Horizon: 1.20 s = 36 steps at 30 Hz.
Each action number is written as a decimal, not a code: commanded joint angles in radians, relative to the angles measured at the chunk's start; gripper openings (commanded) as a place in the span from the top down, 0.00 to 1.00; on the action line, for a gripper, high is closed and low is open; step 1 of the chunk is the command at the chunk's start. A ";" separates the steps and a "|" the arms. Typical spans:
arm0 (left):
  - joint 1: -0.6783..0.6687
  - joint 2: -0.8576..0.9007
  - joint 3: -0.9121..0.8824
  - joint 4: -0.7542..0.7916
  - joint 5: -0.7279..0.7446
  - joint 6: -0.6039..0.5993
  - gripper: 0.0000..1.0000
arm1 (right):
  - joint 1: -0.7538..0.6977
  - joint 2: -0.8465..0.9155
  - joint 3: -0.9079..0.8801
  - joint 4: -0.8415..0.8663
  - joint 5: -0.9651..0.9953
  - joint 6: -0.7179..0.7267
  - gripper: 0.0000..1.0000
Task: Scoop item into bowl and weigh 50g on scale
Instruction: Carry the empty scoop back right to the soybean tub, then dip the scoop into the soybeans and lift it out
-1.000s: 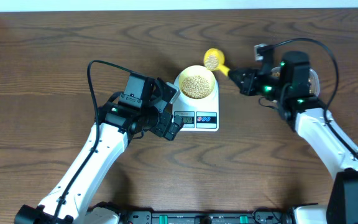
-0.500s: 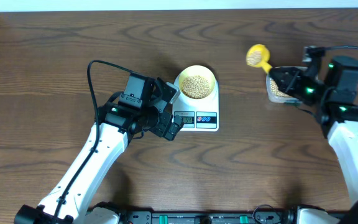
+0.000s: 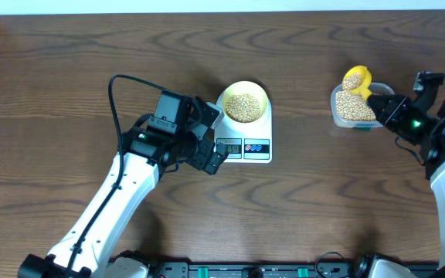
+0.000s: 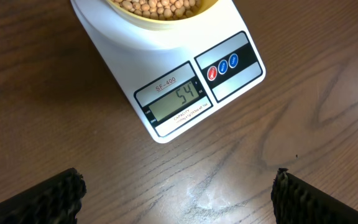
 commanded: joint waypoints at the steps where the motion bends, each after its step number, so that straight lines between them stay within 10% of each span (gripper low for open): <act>1: -0.001 0.004 -0.007 0.001 -0.006 0.013 0.02 | -0.004 -0.013 0.001 -0.036 0.046 -0.177 0.99; 18: -0.001 0.004 -0.007 0.001 -0.006 0.013 0.02 | 0.031 -0.014 0.001 -0.084 0.386 -0.659 0.99; 36: -0.001 0.004 -0.007 0.001 -0.006 0.013 0.02 | 0.251 -0.014 0.001 -0.033 0.831 -0.779 0.99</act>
